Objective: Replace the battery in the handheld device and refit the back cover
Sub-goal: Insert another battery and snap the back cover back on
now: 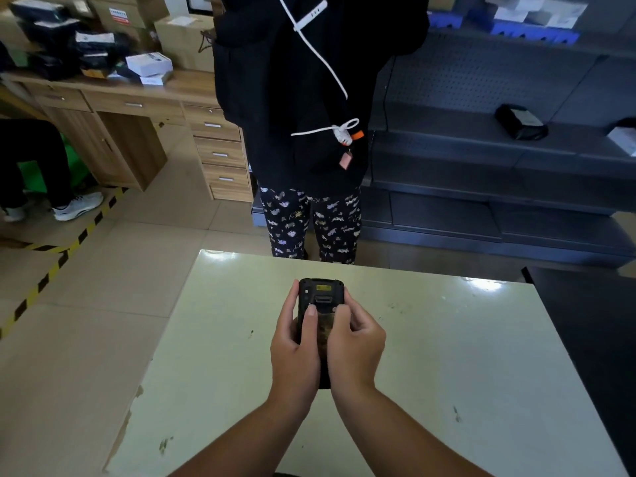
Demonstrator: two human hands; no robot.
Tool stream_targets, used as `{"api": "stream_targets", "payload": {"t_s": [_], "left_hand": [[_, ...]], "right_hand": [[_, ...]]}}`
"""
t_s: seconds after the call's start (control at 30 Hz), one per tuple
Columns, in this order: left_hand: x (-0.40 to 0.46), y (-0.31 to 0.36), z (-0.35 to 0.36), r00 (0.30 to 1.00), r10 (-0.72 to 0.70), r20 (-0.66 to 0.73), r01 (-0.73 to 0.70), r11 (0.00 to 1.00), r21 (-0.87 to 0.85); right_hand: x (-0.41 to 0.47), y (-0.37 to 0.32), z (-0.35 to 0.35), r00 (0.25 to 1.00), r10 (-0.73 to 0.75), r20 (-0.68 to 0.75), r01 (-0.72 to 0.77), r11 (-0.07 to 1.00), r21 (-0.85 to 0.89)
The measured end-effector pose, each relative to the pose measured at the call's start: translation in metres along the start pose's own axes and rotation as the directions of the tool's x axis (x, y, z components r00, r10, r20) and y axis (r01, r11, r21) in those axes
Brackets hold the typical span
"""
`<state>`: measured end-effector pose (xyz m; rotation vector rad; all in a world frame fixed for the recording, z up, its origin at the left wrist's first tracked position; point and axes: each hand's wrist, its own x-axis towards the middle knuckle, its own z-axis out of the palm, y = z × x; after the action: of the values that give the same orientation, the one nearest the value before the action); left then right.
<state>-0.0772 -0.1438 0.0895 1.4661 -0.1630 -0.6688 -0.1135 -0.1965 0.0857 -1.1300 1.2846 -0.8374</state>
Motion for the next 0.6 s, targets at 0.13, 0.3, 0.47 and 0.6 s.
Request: {"api": "stream_targets", "payload": {"t_s": [0.13, 0.3, 0.47, 0.6], "left_hand": [[0.004, -0.002, 0.000, 1.000, -0.003, -0.022, 0.004, 1.000, 0.007], [0.009, 0.003, 0.001, 0.997, -0.054, 0.058, 0.051, 0.998, 0.041], [0.013, 0.007, 0.005, 0.995, -0.053, 0.080, 0.043, 0.991, 0.127], [0.013, 0.002, 0.007, 0.998, 0.000, 0.066, -0.012, 0.982, 0.191]], "right_hand": [[0.002, 0.002, -0.001, 1.000, 0.008, -0.007, -0.008, 1.000, 0.017], [0.004, 0.002, -0.006, 1.000, -0.019, -0.010, 0.019, 0.999, 0.027], [0.006, 0.003, -0.010, 0.997, -0.075, -0.025, 0.076, 0.997, 0.022], [0.005, 0.001, -0.011, 0.989, -0.145, -0.009, 0.145, 0.989, -0.013]]}}
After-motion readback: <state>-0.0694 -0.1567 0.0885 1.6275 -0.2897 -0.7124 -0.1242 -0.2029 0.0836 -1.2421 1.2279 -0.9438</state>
